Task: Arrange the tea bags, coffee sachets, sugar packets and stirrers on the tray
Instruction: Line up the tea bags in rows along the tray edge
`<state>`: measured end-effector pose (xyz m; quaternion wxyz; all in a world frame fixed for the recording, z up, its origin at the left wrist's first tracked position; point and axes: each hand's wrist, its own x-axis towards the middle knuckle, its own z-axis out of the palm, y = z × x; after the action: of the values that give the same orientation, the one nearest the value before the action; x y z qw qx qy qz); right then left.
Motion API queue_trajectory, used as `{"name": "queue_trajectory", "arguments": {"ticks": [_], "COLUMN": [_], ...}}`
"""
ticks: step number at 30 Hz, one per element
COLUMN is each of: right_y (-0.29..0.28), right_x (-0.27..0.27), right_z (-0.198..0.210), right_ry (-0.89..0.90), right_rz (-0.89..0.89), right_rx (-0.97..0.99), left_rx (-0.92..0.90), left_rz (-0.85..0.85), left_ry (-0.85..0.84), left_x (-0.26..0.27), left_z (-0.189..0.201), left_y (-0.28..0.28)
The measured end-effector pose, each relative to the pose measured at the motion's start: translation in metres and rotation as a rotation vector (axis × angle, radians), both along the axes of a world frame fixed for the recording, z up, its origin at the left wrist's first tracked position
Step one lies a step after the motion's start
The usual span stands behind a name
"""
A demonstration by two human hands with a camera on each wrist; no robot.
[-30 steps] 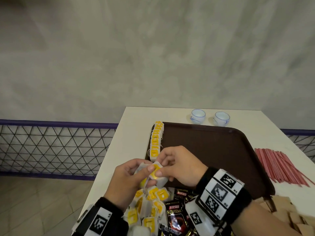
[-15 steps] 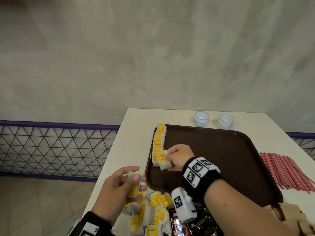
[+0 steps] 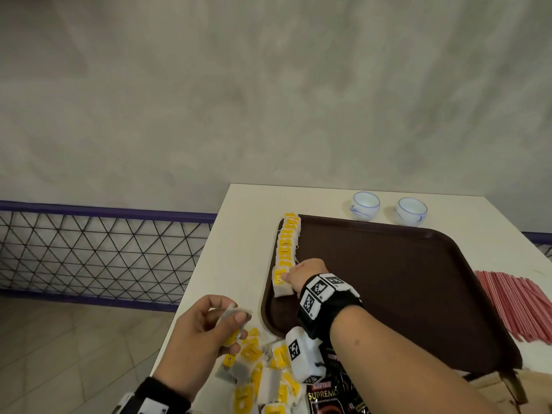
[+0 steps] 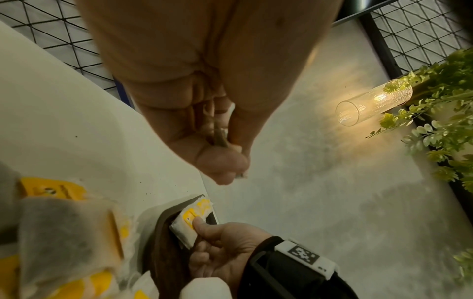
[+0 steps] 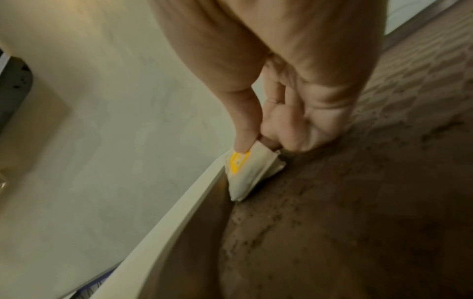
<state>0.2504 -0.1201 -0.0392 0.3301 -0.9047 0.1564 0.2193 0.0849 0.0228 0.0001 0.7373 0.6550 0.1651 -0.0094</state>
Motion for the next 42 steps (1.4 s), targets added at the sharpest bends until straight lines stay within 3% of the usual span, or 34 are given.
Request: {"name": "queue_trajectory", "arguments": {"ticks": [3, 5, 7, 10, 12, 15, 18, 20, 29, 33, 37, 42], "right_y": [-0.009, -0.012, -0.009, -0.011, -0.016, -0.025, -0.035, -0.040, -0.055, -0.062, -0.061, -0.032], "right_x": [0.001, 0.001, -0.002, -0.013, -0.026, -0.055, -0.075, -0.083, -0.096, -0.082, -0.057, -0.033], "right_z": [-0.012, -0.015, -0.006, 0.015, 0.036, 0.070, 0.088, 0.089, 0.077, 0.054, 0.028, 0.014], "right_ry": [-0.008, -0.019, -0.037, -0.201, -0.260, -0.197, -0.257, -0.275, -0.258, -0.276, -0.150, -0.011], "right_rz": [-0.033, -0.055, -0.048, 0.018, 0.134, 0.406, 0.677, 0.720, 0.627, 0.320, -0.046, -0.172], "right_rx": [0.287, 0.379, 0.311, 0.158, 0.325, 0.633, 0.571, 0.539, 0.559, 0.548, 0.552, 0.554], "left_rx": [0.037, 0.059, 0.077, 0.102, 0.147, 0.227, 0.184, 0.142, 0.087, 0.164, 0.171, 0.198], "left_rz": [0.009, 0.014, 0.018, -0.008, -0.037, -0.109, -0.156, -0.155, -0.082, -0.012, 0.046, 0.079], "left_ry": [-0.018, -0.031, -0.038, -0.043, -0.057, -0.116, -0.154, -0.154, -0.161, -0.184, -0.144, -0.115], "left_x": [0.000, -0.001, 0.000, 0.002, 0.005, 0.009, 0.014, 0.018, 0.016, 0.011, 0.004, -0.004], "left_z": [-0.005, -0.009, -0.010, -0.009, -0.006, 0.003, 0.015, 0.021, 0.026, 0.024, 0.016, 0.004], "left_y": [0.001, 0.002, 0.002, 0.000, -0.002, -0.010, -0.018, -0.021, -0.024, -0.013, 0.005, 0.022]}}
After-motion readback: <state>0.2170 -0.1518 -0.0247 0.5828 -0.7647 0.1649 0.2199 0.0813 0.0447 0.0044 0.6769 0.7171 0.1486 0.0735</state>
